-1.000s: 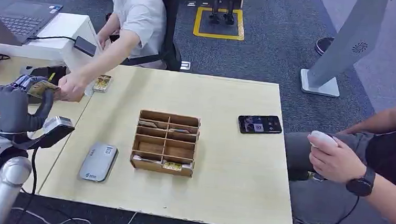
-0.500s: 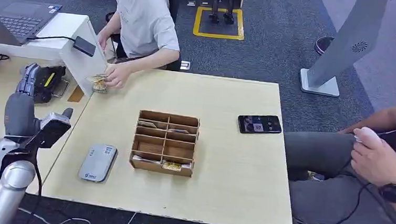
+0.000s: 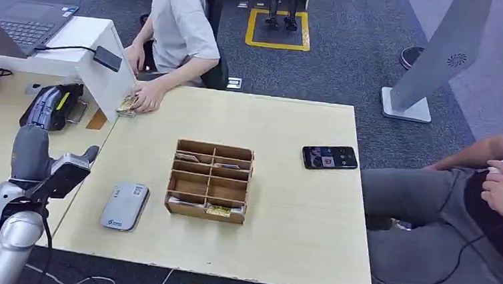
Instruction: Pass the card to the sensor for recognition and then transmit it.
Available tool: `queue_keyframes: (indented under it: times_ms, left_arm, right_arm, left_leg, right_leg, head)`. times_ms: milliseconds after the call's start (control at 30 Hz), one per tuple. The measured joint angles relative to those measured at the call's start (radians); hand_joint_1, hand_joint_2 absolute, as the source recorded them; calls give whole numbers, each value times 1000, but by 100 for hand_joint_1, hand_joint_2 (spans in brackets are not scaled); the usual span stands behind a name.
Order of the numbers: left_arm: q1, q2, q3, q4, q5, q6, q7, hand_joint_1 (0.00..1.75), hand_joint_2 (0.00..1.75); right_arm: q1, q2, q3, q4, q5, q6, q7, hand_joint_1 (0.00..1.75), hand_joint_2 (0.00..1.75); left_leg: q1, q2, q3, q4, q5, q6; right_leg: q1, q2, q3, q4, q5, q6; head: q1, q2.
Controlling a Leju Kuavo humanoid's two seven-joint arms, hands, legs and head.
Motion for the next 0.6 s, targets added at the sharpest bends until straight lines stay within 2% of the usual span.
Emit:
queue_keyframes:
  times_ms: [100, 233, 300, 367, 467, 533, 600]
  left_arm:
    - [13, 3, -5, -24, 20, -86, -40, 0, 175]
    - [56, 21, -86, -132, 21, -280, -88, 0, 175]
    - [71, 37, -144, -178, -17, -306, -111, 0, 175]
    - [83, 53, -201, -214, -75, -304, -131, 0, 175]
    - [99, 59, -300, -262, -225, -242, -138, 0, 175]
    - [97, 63, -374, -275, -367, -180, -107, 0, 175]
    - [96, 71, -445, -278, -422, -143, -79, 0, 175]
  right_arm:
    - [3, 0, -4, 2, -8, -2, -5, 0, 175]
    - [12, -6, -18, 9, -21, -3, -24, 0, 175]
    - [13, -10, -23, 11, -21, -3, -35, 0, 175]
    - [13, -13, -26, 11, -24, -3, -39, 0, 175]
    - [11, -13, -35, 11, -30, -3, -39, 0, 175]
    - [9, -13, -39, 11, -29, 0, -36, 0, 175]
    - [8, -13, -40, 11, -28, 1, -35, 0, 175]
  left_leg:
    - [0, 0, 0, 0, 0, 0]
    - [0, 0, -1, 0, 0, 0]
    - [0, 0, -1, 0, -1, 0]
    - [0, 0, -1, 0, -1, 0]
    - [0, 0, -1, 0, -1, 0]
    - [0, -1, -1, 0, -1, 0]
    - [0, 0, 0, 0, 0, 0]
  right_leg:
    - [0, 0, 0, 0, 0, 0]
    - [0, 0, -1, 0, 0, 0]
    - [0, 0, -1, -1, 0, 0]
    - [0, 0, -1, -1, 0, 0]
    - [0, 0, -2, -1, 0, 0]
    - [0, -1, -2, -1, 0, 0]
    - [0, 0, -1, 0, 0, 0]
  head:
    - [0, 0]
    - [0, 0]
    - [0, 0]
    - [0, 0]
    - [0, 0]
    - [0, 0]
    - [0, 0]
